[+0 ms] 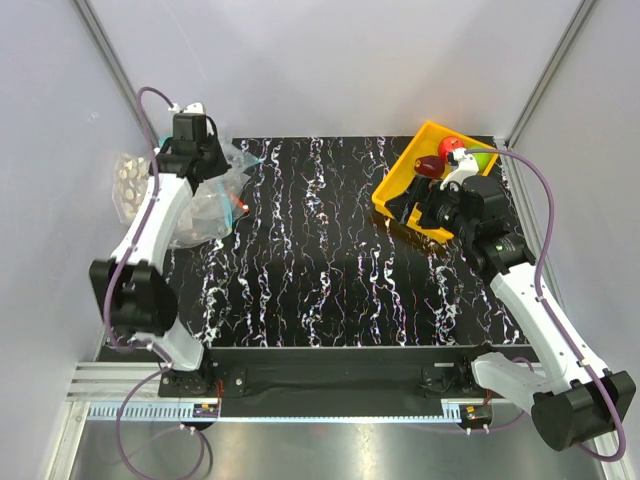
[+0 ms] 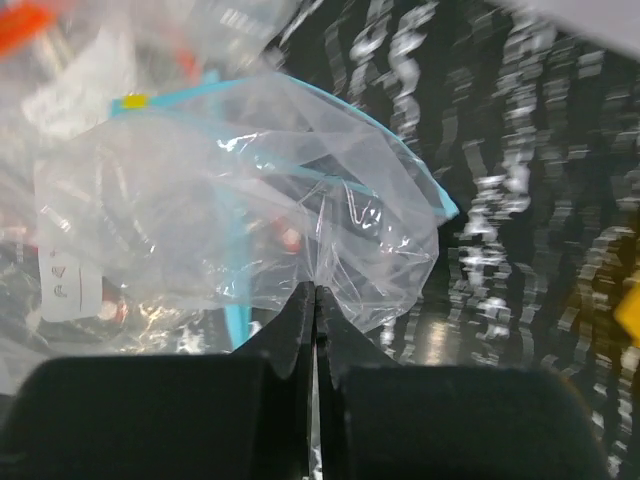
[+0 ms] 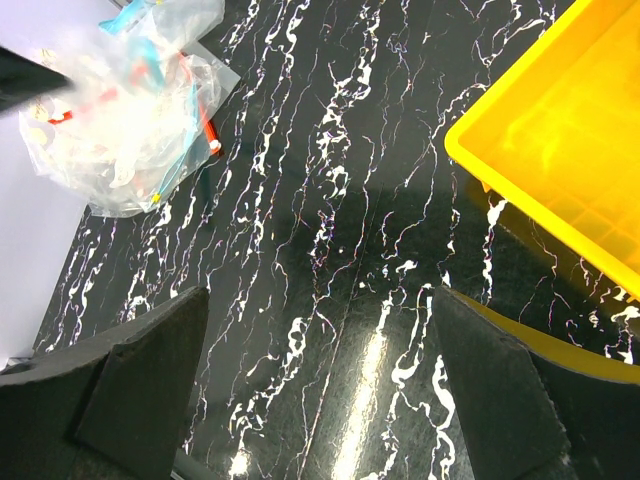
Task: Place the food in the zip-top bag and seal the zipper
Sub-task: Pick up the zipper food storage bag at the center of the board, then place the zipper food storage bag at the corner of the board, then pick up the zipper food storage bag at the center of the board.
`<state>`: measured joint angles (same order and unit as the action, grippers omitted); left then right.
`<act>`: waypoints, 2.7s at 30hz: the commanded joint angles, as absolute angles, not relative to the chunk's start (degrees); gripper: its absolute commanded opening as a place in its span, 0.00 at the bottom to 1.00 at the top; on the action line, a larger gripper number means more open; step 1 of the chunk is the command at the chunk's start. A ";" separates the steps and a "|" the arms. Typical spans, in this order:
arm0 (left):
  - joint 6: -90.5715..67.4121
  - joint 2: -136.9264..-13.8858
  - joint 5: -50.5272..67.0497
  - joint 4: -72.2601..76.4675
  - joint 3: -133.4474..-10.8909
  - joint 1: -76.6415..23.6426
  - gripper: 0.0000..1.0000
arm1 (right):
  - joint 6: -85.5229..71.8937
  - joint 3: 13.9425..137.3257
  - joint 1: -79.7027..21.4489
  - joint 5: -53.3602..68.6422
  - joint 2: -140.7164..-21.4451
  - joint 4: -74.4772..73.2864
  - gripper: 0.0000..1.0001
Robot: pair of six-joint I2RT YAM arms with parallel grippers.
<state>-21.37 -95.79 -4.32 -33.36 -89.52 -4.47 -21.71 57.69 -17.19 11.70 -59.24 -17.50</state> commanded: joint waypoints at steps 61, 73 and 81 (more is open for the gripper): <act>-35.68 -90.51 -21.26 -39.38 -80.07 10.72 0.87 | -21.27 60.03 -16.96 20.04 -64.51 -15.12 1.00; -39.20 -96.34 -30.66 -41.76 -81.31 11.69 0.12 | -21.45 58.98 -16.96 19.95 -63.81 -15.38 1.00; -41.67 -76.04 -43.07 -39.91 -79.28 11.60 0.00 | -22.24 59.68 -16.96 22.32 -66.36 -15.73 1.00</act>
